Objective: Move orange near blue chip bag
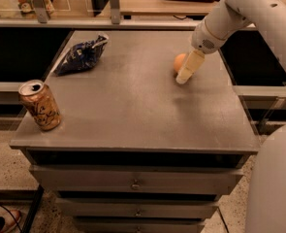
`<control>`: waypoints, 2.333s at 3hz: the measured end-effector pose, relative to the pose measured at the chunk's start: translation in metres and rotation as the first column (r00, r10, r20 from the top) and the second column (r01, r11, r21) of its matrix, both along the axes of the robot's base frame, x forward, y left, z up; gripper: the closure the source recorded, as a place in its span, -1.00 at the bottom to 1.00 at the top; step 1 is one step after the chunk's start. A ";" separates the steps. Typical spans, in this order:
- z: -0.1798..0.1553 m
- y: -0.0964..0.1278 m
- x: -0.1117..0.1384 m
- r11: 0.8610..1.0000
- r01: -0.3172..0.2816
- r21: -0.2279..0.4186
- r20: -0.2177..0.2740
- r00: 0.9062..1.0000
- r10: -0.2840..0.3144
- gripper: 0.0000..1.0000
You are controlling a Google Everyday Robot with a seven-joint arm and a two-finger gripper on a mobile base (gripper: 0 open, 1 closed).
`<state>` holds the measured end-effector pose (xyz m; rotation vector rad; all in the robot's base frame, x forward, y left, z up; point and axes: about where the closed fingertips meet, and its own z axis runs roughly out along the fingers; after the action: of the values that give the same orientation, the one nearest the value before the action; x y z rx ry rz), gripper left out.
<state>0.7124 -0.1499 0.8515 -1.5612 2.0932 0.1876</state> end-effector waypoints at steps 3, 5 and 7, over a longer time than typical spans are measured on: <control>-0.017 0.008 0.003 0.999 -0.037 0.028 -0.011 0.999 0.037 -0.19; -0.023 0.011 0.005 0.999 -0.036 0.024 -0.029 0.999 0.037 0.74; -0.023 0.012 0.005 0.999 -0.038 0.025 -0.031 0.999 0.039 1.00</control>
Offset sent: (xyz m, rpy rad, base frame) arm 0.0015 0.0081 -0.0093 0.0388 0.0003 0.0458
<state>0.7173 -0.1381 0.8286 -1.5944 2.0783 0.2516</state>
